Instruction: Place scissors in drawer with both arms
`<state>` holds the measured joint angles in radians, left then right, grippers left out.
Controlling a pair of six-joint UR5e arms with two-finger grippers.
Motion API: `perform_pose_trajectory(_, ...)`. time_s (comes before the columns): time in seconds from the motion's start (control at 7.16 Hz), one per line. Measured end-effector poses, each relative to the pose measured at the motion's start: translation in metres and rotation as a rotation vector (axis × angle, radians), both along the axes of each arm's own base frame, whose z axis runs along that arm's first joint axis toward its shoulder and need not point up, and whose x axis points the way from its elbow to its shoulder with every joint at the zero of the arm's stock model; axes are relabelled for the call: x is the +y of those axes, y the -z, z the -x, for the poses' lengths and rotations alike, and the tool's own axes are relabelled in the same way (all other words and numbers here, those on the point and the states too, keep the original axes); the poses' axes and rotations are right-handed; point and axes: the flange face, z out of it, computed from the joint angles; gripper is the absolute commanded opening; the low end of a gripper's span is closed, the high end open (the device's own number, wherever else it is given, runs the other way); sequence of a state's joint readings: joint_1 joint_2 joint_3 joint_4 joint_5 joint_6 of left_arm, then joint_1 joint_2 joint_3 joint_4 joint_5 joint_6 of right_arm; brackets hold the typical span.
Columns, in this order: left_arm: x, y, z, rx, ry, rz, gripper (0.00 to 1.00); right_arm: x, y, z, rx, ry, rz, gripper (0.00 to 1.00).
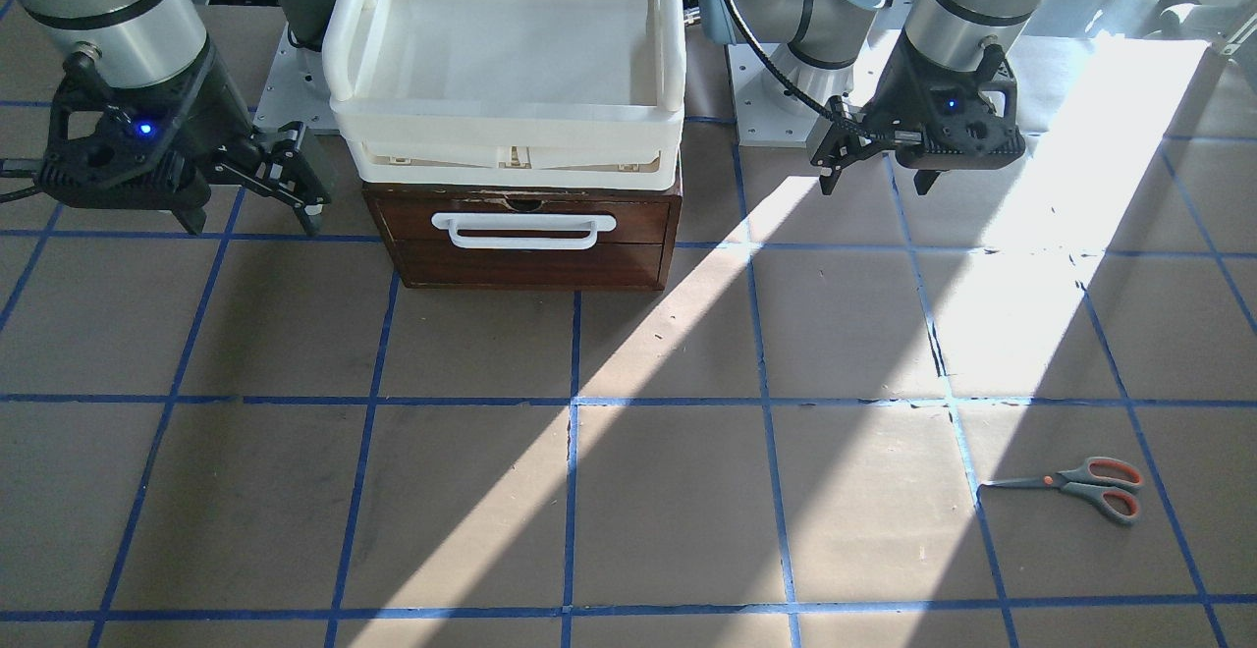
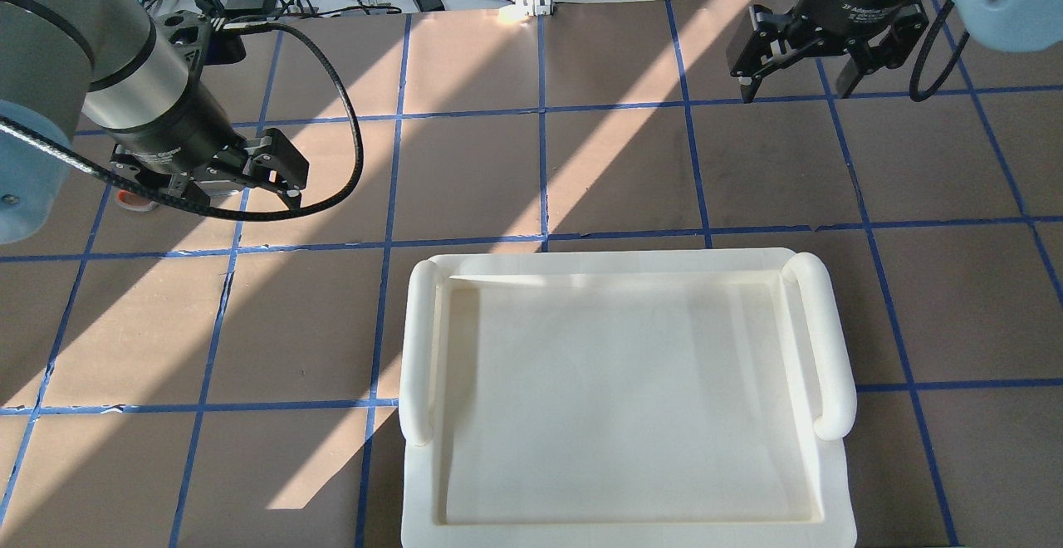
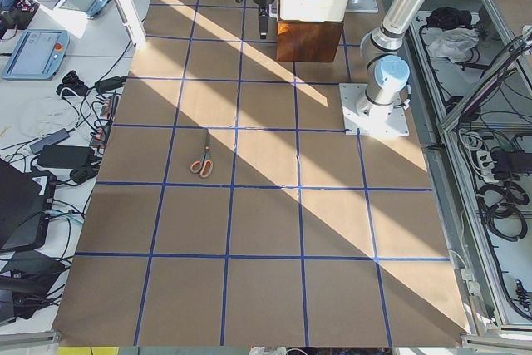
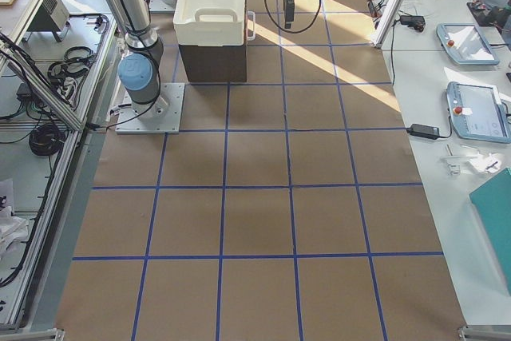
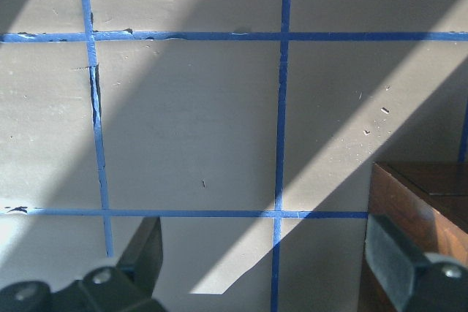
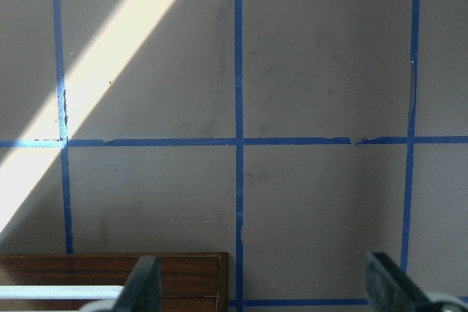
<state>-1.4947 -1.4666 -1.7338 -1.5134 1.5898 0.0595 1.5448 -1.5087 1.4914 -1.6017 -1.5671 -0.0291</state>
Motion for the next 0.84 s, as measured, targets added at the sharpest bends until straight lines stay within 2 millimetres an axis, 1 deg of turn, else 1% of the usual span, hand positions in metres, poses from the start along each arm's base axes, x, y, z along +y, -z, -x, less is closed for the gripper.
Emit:
perform_pose_trajectory(0.28,-0.003,-0.001,-0.002,0.0,-0.002,0.005,1.0,0.0,0.0,-0.002,-0.023,-0.004,-0.001,1.0)
perform_pose_trajectory(0.42,-0.008,0.001,-0.004,0.001,0.007,0.011,1.0,0.002,-0.002,-0.007,-0.054,-0.011,0.003,1.0)
perform_pose_trajectory(0.56,-0.016,0.003,-0.013,0.001,0.035,0.03,1.0,0.008,-0.005,-0.018,-0.079,-0.037,0.008,1.0)
perform_pose_trajectory(0.7,-0.026,0.006,-0.029,-0.003,0.091,0.046,1.0,0.015,-0.001,-0.046,-0.084,-0.107,-0.003,1.0)
perform_pose_trajectory(0.84,-0.036,0.013,-0.049,-0.007,0.169,0.045,1.0,0.026,0.013,-0.091,-0.079,-0.212,-0.031,1.0)
